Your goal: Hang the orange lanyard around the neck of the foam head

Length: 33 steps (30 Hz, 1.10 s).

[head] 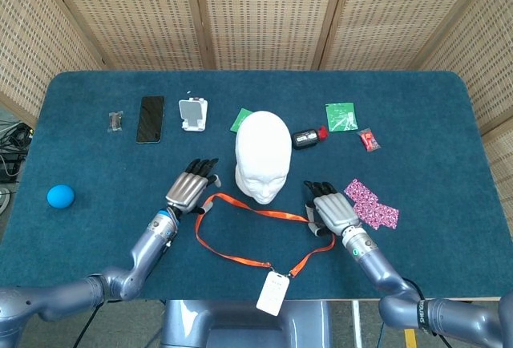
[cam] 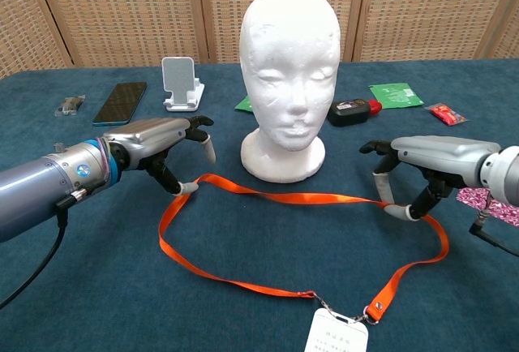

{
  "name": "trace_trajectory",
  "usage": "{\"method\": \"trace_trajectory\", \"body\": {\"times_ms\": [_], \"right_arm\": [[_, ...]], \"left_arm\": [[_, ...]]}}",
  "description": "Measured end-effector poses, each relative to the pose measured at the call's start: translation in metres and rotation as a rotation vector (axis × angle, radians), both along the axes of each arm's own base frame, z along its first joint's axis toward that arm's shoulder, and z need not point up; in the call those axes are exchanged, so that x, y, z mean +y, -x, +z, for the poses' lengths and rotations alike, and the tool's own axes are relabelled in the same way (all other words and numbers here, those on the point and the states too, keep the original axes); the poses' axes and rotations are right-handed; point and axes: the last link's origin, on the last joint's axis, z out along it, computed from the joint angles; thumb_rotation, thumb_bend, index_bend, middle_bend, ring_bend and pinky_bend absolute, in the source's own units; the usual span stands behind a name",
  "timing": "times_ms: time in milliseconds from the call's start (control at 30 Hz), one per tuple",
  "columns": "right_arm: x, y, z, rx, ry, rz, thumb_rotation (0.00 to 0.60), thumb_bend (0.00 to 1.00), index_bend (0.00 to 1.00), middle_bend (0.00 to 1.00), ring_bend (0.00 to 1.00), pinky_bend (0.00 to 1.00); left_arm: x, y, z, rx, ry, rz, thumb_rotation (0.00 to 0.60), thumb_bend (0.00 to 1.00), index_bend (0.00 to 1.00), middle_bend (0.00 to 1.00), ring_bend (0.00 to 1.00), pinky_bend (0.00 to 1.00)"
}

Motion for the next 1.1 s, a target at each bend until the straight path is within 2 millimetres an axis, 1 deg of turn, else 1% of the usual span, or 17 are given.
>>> {"method": "trace_trajectory", "body": {"times_ms": [233, 400, 500, 667, 900, 1033, 1100], "right_arm": [[-0.001, -0.001, 0.002, 0.001, -0.001, 0.005, 0.6, 0.67, 0.79, 0.07, 0.0, 0.0], [0.0, -0.001, 0.001, -0.008, -0.004, -0.001, 0.6, 0.67, 0.78, 0.07, 0.0, 0.0], [0.0, -0.001, 0.002, -0.013, -0.004, -0.002, 0.6, 0.67, 0.78, 0.07, 0.0, 0.0], [0.001, 0.001, 0.003, -0.015, -0.003, -0.005, 0.6, 0.67, 0.79, 0.07, 0.0, 0.0], [0.0, 0.004, 0.005, -0.015, -0.001, -0.008, 0.6, 0.67, 0.79, 0.07, 0.0, 0.0], [0.0, 0.004, 0.006, -0.019, 0.001, -0.009, 0.6, 0.67, 0.79, 0.07, 0.0, 0.0], [0.0, 0.004, 0.006, -0.021, 0.001, -0.008, 0.6, 0.67, 0.79, 0.07, 0.0, 0.0]], "left_arm": [[0.001, -0.003, 0.0, -0.022, 0.005, 0.013, 0.6, 0.34, 0.38, 0.0, 0.0, 0.0], [-0.001, -0.013, -0.001, -0.056, 0.018, 0.006, 0.6, 0.34, 0.39, 0.0, 0.0, 0.0], [0.001, -0.014, -0.005, -0.054, 0.02, 0.01, 0.6, 0.34, 0.39, 0.0, 0.0, 0.0], [0.002, -0.013, -0.011, -0.036, 0.017, 0.02, 0.6, 0.34, 0.39, 0.0, 0.0, 0.0], [0.004, -0.009, -0.009, -0.019, 0.004, 0.031, 0.6, 0.34, 0.42, 0.0, 0.0, 0.0], [0.005, -0.006, -0.009, -0.009, 0.003, 0.043, 0.6, 0.4, 0.42, 0.0, 0.0, 0.0], [0.006, -0.004, -0.009, 0.001, 0.002, 0.044, 0.6, 0.41, 0.43, 0.0, 0.0, 0.0]]}}
